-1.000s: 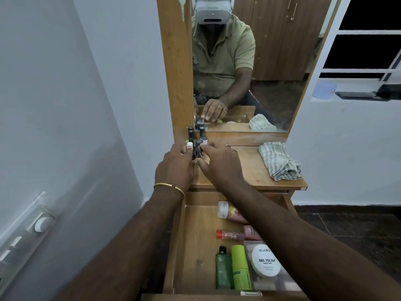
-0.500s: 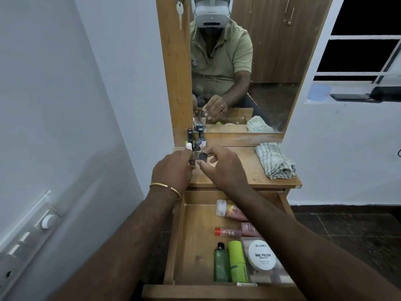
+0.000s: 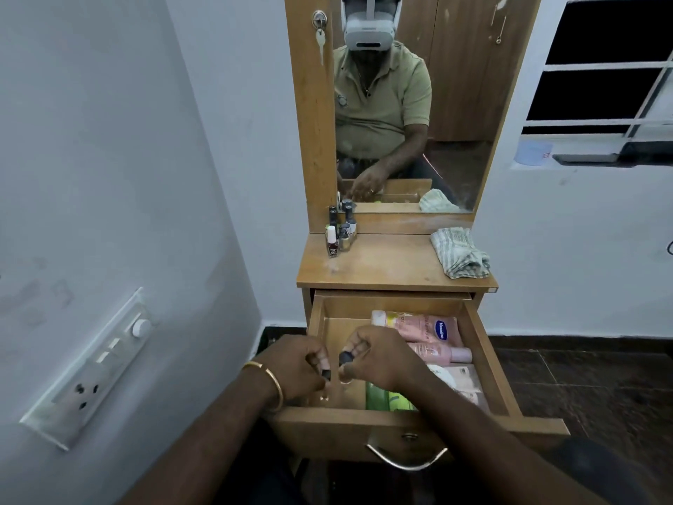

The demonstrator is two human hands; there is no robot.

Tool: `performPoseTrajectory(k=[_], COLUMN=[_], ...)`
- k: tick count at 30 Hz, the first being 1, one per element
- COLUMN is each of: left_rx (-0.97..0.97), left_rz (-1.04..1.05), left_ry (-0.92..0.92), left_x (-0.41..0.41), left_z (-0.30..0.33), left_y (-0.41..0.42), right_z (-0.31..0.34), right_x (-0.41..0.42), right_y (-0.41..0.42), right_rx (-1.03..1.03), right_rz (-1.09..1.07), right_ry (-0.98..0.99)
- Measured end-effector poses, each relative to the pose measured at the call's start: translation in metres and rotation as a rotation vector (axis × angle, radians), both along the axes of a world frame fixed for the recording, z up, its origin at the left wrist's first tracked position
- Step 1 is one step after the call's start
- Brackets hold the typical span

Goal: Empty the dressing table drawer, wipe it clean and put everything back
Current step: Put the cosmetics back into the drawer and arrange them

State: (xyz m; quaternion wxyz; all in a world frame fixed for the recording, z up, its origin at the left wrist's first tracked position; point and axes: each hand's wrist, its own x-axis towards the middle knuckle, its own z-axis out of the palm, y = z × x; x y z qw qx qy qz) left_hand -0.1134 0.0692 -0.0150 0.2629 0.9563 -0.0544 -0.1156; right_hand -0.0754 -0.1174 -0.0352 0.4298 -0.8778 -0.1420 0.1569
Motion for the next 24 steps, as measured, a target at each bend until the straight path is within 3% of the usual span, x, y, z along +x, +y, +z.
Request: performPoseTrajectory(k=[7, 11, 16, 24], left_rx=[0.147, 0.228, 0.395, 0.636], left_rz=[-0.002, 0.029, 0.096, -0.010], left_ry=[-0.042, 0.040, 0.152, 0.221], left_x=[-0.015, -0.012, -0.003, 0.001], left_z=[-0.008, -0.004, -0.006, -0.009], left_y=[-0.007, -0.013, -0.020, -0.025], right_z=[-0.011, -0.012, -0.009, -0.009], right_x=[-0.010, -0.010, -0.010, -0.007], right_y=[0.007, 0.012, 0.019, 0.023], right_rx=[-0.143, -0.223, -0.217, -0.203], right_rz=[0.136, 0.207, 0.247, 0.304], right_ry=[0.077, 0.104, 0.157, 0.246])
